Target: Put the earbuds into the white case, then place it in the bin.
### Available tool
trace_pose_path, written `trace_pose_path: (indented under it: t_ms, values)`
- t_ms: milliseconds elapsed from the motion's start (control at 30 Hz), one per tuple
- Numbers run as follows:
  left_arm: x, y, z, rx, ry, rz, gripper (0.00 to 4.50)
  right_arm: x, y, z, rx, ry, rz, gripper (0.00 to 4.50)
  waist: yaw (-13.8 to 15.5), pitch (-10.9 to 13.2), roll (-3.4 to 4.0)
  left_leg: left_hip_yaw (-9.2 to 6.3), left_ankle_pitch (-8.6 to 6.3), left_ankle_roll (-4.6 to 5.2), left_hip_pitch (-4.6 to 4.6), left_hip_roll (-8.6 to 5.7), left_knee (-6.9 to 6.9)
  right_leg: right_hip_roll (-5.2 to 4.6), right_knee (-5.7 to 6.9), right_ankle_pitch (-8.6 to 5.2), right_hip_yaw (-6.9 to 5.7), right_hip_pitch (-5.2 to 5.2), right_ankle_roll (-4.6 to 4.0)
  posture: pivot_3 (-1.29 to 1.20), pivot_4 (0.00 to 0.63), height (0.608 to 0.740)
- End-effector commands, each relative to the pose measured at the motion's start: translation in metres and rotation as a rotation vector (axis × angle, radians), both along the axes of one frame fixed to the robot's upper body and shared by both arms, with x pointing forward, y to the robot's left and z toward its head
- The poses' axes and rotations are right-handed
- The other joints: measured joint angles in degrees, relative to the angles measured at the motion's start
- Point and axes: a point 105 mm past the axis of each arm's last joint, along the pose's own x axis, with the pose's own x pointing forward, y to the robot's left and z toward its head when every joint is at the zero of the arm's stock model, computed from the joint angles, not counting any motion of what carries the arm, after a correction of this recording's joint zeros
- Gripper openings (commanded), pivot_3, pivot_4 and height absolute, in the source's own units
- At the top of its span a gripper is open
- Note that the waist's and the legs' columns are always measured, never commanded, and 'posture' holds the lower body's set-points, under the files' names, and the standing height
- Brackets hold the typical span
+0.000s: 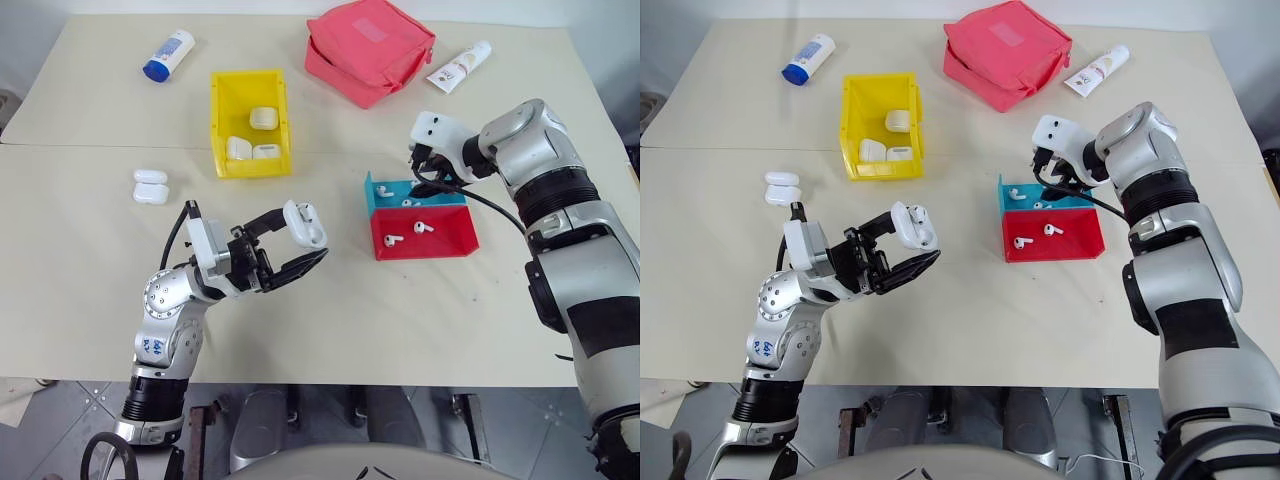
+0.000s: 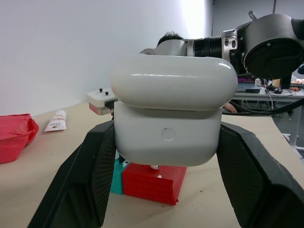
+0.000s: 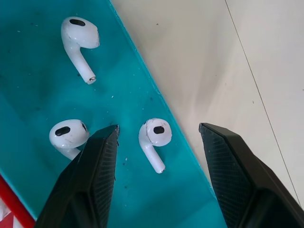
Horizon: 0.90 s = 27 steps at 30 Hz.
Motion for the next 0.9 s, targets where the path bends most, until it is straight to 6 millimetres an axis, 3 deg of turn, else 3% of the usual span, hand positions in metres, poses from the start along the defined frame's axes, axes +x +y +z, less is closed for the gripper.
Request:
trace_pose_path:
  t_ms: [33,133,300,333,533,667,767,833,900]
  values:
    - [-0.006,-0.001,0.009,-0.004,-0.051,-0.003,2.79,0.003,0.003,0.01,0.005,-0.028,0.007,2.81,-0.01,0.0,0.0,0.0,0.0,0.0,0.0,0.0,0.0,0.0,0.0,0.0,0.0,0.0,0.0,0.0,0.15,0.74]
    - [-0.006,-0.001,0.009,-0.003,-0.051,-0.001,2.79,0.003,0.004,0.009,-0.002,-0.025,0.012,2.21,-0.01,0.0,0.0,0.0,0.0,0.0,0.0,0.0,0.0,0.0,0.0,0.0,0.0,0.0,0.0,0.0,0.15,0.74]
    - [-0.005,0.0,0.009,-0.002,-0.051,0.006,2.79,0.002,0.002,0.008,-0.022,-0.021,0.02,0.56,0.01,0.0,0.0,0.0,0.0,0.0,0.0,0.0,0.0,0.0,0.0,0.0,0.0,0.0,0.0,0.0,0.15,0.74]
    - [-0.004,0.0,0.009,-0.002,-0.051,0.008,2.79,0.002,0.002,0.009,-0.02,-0.022,0.017,0.46,0.01,0.0,0.0,0.0,0.0,0.0,0.0,0.0,0.0,0.0,0.0,0.0,0.0,0.0,0.0,0.0,0.15,0.74]
    - [-0.002,0.001,0.009,0.001,-0.052,0.011,2.79,0.003,0.006,0.017,-0.006,-0.036,0.031,0.46,0.01,0.0,0.01,0.0,0.0,0.0,0.0,0.0,0.0,0.0,0.0,0.0,0.0,0.0,0.0,0.0,0.15,0.74]
    - [0.001,0.001,0.011,0.003,-0.057,0.002,2.79,0.0,0.012,0.045,0.135,-0.116,0.078,0.46,0.06,0.07,0.11,0.0,0.0,0.0,0.0,0.0,0.0,0.0,0.0,0.0,0.0,0.0,0.0,0.0,0.15,0.74]
    - [0.003,0.0,0.01,0.006,-0.059,-0.011,2.79,-0.006,0.016,0.053,0.226,-0.136,0.112,0.46,0.07,0.11,0.18,-0.01,0.0,0.0,-0.02,-0.01,0.0,-0.01,0.01,0.0,-0.01,0.0,0.0,0.0,0.15,0.74]
    - [0.005,0.0,0.009,0.011,-0.058,-0.023,2.79,-0.012,0.021,0.058,0.294,-0.155,0.144,0.46,0.07,0.1,0.19,-0.02,0.0,0.0,-0.01,0.0,0.0,0.0,0.0,0.0,-0.02,0.0,0.0,0.0,0.15,0.74]
    - [0.008,-0.005,0.006,0.017,-0.049,-0.06,2.79,-0.034,0.024,0.068,0.47,-0.203,0.215,0.46,0.4,0.1,0.18,-0.02,0.0,0.0,-0.01,-0.01,0.0,0.0,0.0,0.0,-0.02,0.0,0.0,0.0,0.15,0.74]
